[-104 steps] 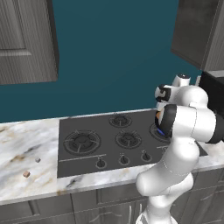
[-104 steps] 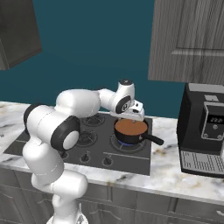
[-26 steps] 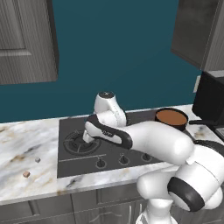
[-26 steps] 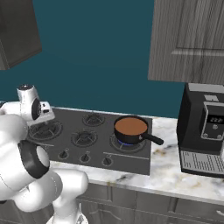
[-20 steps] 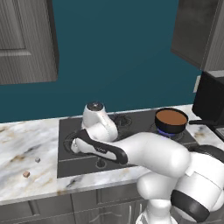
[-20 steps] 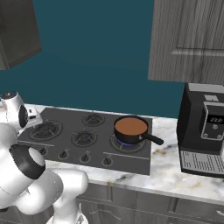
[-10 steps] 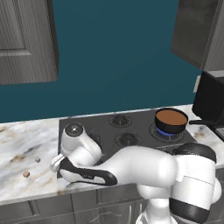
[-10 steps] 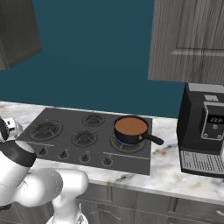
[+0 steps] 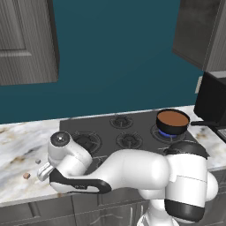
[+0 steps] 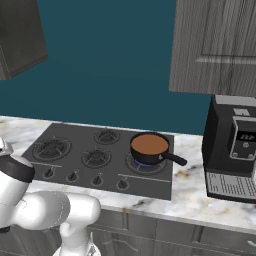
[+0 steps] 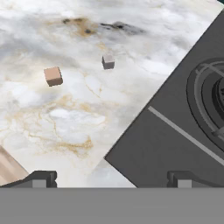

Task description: Pick up the sugar cube(s) and place them in the saucepan with hot chocolate.

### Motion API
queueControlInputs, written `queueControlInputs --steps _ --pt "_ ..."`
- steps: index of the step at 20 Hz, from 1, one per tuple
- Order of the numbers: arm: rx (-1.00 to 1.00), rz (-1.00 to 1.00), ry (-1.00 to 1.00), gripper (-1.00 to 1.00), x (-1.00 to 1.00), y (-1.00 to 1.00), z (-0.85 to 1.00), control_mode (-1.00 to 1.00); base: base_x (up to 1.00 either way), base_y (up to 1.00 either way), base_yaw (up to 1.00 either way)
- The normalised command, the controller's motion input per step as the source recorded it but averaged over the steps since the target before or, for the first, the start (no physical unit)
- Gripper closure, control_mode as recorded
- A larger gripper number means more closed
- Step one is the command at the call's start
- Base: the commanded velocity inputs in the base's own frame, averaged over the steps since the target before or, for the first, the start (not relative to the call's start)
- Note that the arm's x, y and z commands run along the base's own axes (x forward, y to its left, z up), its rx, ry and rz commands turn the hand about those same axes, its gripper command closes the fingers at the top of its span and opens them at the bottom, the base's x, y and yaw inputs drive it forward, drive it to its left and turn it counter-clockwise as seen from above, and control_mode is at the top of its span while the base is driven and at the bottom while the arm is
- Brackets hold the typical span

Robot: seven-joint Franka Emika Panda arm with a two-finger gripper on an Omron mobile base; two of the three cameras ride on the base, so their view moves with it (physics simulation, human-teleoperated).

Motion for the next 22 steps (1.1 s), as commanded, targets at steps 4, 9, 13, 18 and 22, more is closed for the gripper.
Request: queueControlInputs --steps 4,9,13,18,22 --pt "0.02 0.03 0.00 -1.00 0.00 0.32 -0.03 -1.00 0.00 0.00 0.00" --pt "0.05 0.09 0.00 -1.00 0.06 0.45 -0.12 -1.00 0.00 0.00 0.00" --pt "0.02 0.17 0.08 -1.00 0.14 0.22 0.00 -1.00 0.00 0.00 0.00" --pt "0.00 0.19 0.25 -1.00 0.16 0.07 0.01 -1.00 0.00 0.00 0.00" --pt "0.00 0.11 0.05 -1.00 0.00 0.00 0.00 -1.00 0.00 0.00 0.00"
